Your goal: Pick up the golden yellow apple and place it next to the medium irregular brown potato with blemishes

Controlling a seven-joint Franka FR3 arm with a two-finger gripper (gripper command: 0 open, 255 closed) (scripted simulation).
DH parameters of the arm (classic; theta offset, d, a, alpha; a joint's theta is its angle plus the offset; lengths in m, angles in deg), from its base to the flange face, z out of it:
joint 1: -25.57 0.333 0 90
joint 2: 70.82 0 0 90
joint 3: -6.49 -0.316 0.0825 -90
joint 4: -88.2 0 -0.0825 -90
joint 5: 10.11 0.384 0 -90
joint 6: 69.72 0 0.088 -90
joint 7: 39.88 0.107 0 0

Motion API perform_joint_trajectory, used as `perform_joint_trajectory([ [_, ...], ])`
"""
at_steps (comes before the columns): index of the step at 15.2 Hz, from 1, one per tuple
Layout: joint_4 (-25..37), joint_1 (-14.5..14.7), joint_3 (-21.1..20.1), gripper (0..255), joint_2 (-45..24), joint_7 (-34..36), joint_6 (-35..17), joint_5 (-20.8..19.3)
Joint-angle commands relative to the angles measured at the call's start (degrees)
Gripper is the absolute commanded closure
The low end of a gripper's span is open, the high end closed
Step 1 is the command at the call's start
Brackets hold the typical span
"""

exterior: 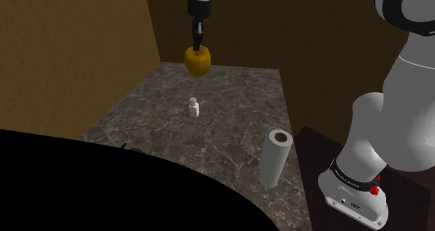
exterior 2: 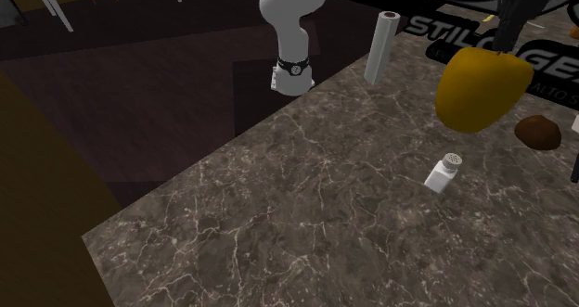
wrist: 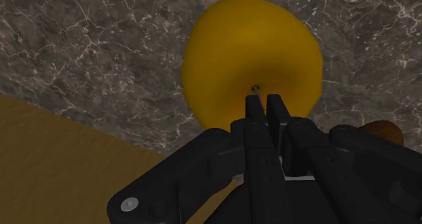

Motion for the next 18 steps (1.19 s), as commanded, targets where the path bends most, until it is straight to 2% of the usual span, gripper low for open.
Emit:
perform_joint_trajectory([
  [1, 1.41, 1.17, -1.0, 255, -1.29, 2.35, 0.2, -0.2],
  [8, 12.0, 5.05, -4.0, 255, -9.19, 9.63, 3.39, -0.24],
  [13, 23.83, 7.46, -5.67, 255, -17.29, 14.19, 7.49, -0.02],
  [17, 39.03, 8.84, -6.74, 255, -26.91, 17.41, 13.38, 0.52],
  [18, 49.28, 8.89, -7.15, 255, -32.98, 18.52, 17.66, 0.98],
])
